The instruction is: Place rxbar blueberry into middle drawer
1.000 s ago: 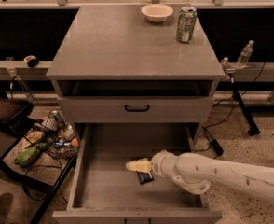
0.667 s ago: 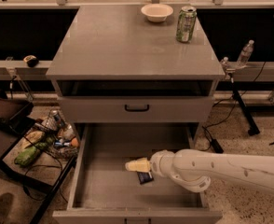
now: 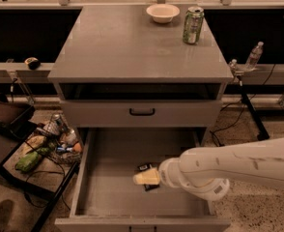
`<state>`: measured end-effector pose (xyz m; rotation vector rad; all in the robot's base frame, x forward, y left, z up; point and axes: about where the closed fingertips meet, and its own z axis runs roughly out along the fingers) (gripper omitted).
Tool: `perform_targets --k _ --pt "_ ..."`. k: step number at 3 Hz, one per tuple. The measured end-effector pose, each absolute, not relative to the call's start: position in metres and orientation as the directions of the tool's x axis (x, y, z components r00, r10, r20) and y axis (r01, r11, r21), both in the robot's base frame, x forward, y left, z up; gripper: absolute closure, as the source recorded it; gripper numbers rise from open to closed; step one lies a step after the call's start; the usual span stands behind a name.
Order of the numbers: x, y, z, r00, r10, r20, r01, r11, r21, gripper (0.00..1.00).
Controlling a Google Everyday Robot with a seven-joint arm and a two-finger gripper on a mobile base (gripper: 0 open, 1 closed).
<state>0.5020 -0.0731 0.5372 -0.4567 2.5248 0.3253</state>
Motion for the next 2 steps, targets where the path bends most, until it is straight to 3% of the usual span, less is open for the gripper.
perform_targets --k 2 --pt "0.4906 -0.0855 0.5728 -0.785 -0.275 -0.555 -0.376 0.924 0.074 0.00"
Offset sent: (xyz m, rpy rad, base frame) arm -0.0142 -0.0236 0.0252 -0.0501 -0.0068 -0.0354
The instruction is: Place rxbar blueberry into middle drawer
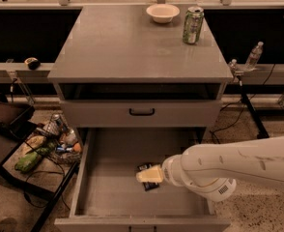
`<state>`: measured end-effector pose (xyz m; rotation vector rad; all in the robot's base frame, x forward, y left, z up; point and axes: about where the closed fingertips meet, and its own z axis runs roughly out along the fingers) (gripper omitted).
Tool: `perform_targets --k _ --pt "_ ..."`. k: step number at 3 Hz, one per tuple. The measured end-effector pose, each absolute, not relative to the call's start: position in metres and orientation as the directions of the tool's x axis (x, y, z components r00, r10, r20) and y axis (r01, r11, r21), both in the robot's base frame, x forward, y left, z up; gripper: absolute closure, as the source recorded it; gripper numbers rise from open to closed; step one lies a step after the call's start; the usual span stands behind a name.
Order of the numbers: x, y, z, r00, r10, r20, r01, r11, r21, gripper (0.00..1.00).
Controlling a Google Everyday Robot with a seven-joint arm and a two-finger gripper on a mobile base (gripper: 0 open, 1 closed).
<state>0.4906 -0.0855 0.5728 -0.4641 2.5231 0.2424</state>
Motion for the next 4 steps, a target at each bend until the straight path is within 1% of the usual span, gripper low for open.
perform_targets --k 1,3,4 --pt "0.482 -0.109 0.580 -0.798 -0.244 -0.551 -0.336 0.939 0.070 0.00" --pt "0.454 -0.203 0.607 -0.786 -0.136 -0.603 -0.195 0.980 0.033 0.00" --pt "0.451 -0.208 0.607 -0.787 -0.135 -0.602 -0.190 0.981 0.028 0.00"
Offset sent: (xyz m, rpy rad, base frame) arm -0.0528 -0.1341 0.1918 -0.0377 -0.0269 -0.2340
